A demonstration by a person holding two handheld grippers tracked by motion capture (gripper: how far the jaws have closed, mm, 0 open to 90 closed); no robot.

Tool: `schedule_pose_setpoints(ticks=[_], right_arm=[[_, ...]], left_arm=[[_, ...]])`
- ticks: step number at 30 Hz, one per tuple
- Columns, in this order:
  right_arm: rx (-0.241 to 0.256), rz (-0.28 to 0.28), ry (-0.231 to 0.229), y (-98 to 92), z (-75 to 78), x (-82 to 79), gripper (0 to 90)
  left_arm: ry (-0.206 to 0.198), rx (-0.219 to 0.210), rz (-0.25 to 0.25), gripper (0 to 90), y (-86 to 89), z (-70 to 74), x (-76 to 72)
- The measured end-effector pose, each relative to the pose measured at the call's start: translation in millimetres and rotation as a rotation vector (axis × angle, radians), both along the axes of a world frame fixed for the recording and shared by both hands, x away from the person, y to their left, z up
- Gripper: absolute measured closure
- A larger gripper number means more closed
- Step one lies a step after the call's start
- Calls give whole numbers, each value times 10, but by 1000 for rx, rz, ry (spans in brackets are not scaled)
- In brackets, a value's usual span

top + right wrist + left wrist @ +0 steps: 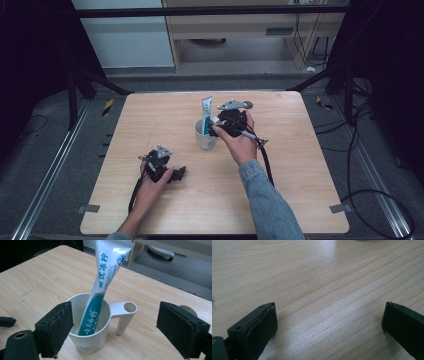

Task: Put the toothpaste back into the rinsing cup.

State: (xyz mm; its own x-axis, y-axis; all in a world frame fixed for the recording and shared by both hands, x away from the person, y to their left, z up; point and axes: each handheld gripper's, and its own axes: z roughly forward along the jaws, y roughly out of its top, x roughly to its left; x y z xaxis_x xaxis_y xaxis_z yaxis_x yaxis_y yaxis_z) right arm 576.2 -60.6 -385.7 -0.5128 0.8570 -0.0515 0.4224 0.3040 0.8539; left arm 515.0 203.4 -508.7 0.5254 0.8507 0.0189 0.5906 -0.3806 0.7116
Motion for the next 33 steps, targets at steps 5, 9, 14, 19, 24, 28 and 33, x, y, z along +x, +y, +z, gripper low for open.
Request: schedule_pose_setpoints(ticks=[5,9,14,19,24,28,33], right_arm=[[9,3,5,-90,51,-23,131],[0,-2,-2,-218,75,-48,132],[-8,-10,1,-325,61,-101,132],[-14,-33,17,-462,-31,-155,136],[-27,-31,11,-557,-48,-221,163],[-39,-32,18,-645,-43,-265,168],[-44,-31,51,-757,-82,-312,121]], left_arm=[[0,0,0,0,0,0,0],[-1,0,0,0,0,0,0],[0,0,-2,0,4,0,-8],[-2,-2,1,0,9,-1,-23],[-2,-2,1,0,9,-1,-22],[-2,-3,2,0,9,-2,-23],[-2,-3,2,0,8,-2,-23]])
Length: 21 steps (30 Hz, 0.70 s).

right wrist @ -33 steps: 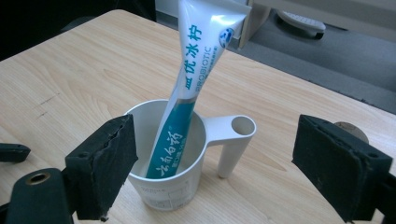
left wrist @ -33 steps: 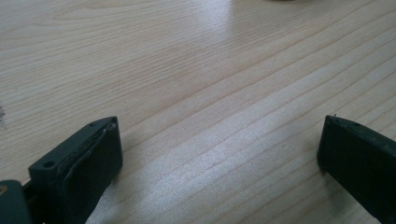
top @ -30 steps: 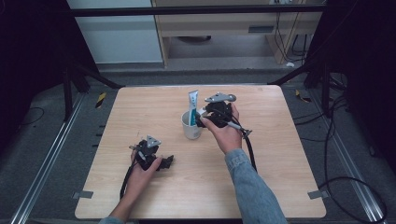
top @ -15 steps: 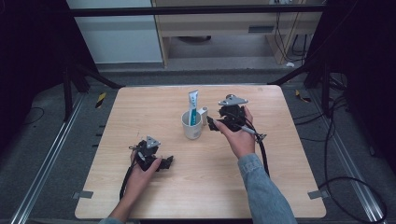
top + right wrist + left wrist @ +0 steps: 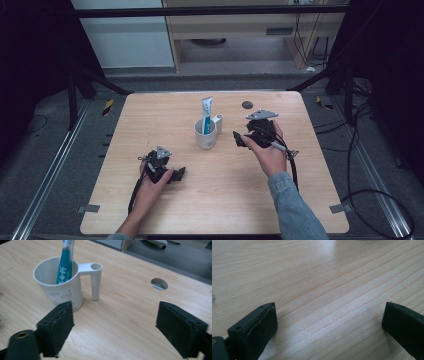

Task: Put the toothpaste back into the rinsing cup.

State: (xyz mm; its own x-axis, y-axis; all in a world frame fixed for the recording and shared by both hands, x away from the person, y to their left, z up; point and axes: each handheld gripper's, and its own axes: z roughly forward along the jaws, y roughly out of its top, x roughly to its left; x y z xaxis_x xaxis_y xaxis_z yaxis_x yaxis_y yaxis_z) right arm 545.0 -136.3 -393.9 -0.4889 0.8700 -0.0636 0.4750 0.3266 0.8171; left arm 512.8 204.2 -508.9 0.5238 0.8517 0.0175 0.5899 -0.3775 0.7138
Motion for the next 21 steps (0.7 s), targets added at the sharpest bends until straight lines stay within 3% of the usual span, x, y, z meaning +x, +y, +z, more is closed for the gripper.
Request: schedule_pose_setpoints(ticks=[4,9,13,18,21], right_arm=[[-34,17,33,-51,-65,-39,98],[-32,-8,47,-165,-171,-69,101],[-27,-27,61,-256,-285,-73,120],[-60,-28,105,-343,-426,-55,165],[-38,-38,134,-414,-518,-39,168]], left_arm=[[1,1,3,0,-2,1,1],[0,2,3,0,-2,1,1],[0,2,3,0,-2,1,1],[0,1,3,0,-2,1,1],[0,2,3,0,-2,1,1]])
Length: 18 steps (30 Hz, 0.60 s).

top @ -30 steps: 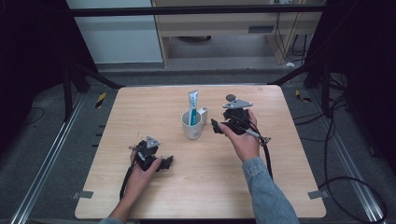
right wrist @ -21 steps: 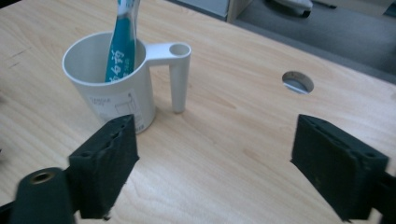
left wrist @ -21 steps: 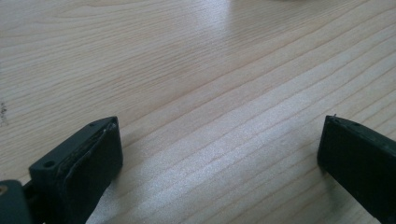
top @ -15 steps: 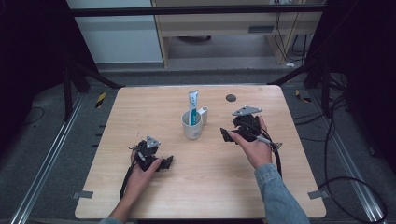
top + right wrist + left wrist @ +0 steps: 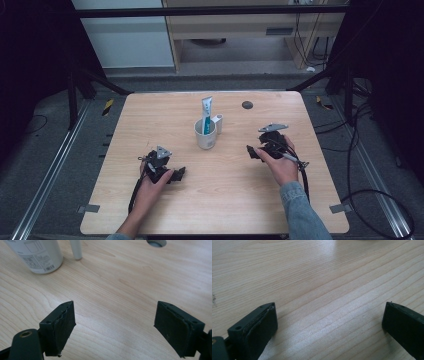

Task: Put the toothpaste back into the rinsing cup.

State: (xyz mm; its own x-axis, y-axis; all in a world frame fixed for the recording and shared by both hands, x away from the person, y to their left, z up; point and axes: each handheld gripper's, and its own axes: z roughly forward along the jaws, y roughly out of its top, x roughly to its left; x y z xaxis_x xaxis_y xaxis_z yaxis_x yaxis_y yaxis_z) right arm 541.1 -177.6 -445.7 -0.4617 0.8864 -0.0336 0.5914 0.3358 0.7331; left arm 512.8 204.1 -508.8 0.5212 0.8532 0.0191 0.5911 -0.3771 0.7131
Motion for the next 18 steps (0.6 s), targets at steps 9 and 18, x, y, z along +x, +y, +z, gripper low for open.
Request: schedule_pose_setpoints(ticks=[9,18], right_arm=[[61,-58,51,-182,-242,99,169],[61,-83,64,-215,-368,185,156]], left_arm=[[0,0,1,0,0,0,-1],[0,0,1,0,-1,0,-1]])
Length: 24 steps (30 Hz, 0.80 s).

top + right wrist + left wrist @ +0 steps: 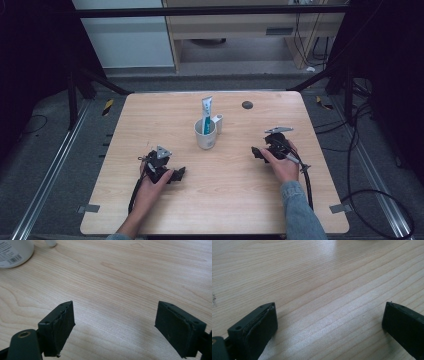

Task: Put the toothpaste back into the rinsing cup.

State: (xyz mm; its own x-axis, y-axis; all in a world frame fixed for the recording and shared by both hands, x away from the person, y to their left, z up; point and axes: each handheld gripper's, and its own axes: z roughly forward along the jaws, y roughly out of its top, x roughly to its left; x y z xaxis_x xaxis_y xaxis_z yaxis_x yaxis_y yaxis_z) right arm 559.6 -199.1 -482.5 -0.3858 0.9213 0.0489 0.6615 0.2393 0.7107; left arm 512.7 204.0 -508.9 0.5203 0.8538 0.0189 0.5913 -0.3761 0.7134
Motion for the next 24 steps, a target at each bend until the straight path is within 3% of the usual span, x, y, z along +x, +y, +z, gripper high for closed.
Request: schedule_pose_setpoints(ticks=[10,17,20,24], right_arm=[[26,-51,1,-18,-124,86,143],[-14,-122,-11,-45,-211,143,133],[-35,-139,-53,-50,-277,147,69],[-40,-176,-39,-59,-284,163,24]], left_arm=[[0,0,0,0,0,0,0],[0,-1,0,0,0,0,-1],[0,0,0,0,0,0,-1],[1,0,0,0,0,0,-4]])
